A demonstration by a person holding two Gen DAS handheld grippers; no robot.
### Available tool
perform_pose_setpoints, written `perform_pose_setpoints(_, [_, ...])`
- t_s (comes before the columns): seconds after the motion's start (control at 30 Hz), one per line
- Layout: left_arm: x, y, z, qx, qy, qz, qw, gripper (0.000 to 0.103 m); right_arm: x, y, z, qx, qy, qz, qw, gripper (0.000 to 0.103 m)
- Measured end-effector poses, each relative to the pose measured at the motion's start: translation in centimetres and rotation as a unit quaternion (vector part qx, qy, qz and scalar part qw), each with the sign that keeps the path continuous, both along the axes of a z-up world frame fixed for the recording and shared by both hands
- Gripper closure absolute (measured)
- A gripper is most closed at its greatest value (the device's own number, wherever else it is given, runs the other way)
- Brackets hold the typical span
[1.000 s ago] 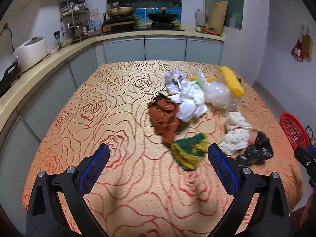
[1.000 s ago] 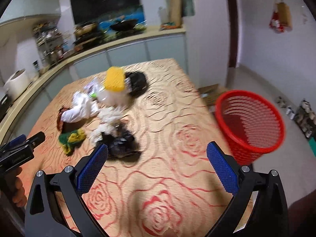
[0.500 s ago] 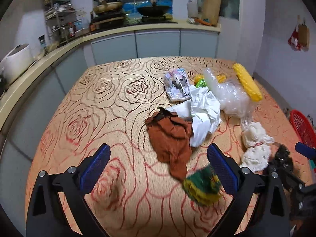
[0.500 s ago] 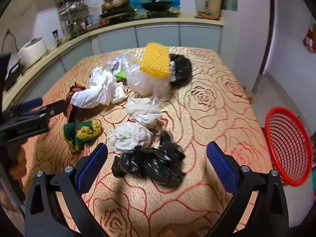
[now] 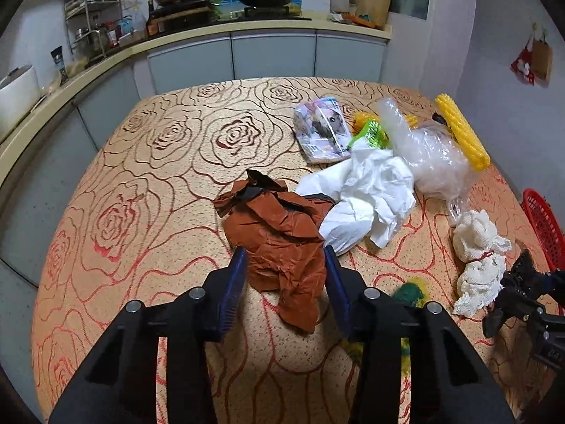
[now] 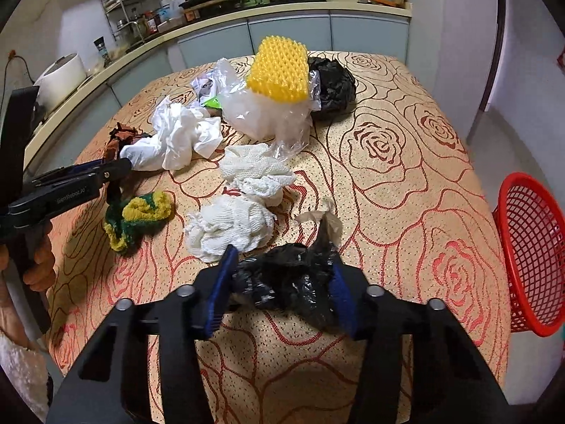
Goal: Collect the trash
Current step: 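Close the right tool on the black bag while the left tool nears the brown cloth, then close the left tool on the brown cloth and lift it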
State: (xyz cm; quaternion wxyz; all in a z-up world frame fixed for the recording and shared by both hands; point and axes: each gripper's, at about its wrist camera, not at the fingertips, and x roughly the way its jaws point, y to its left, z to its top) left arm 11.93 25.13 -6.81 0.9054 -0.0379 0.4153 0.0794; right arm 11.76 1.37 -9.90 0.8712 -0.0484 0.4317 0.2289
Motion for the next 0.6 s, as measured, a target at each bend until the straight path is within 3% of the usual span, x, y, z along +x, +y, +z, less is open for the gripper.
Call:
perform_pose_setpoints(0.43, [-2.8,0.4,2.0,-0.008,-0.044,-0.003,0.9990,0.061,0.3,-2.5,0.6,0.008,-0.009,-0.033,0.999,0.064])
perform_pose_setpoints(0.6, [-3.0,1.1,1.8,-0.039,-0.048,-0.002,0.9981,0.047,0.4,-3.1,0.8,0.008,-0.012,-0.034,0.999,0.064])
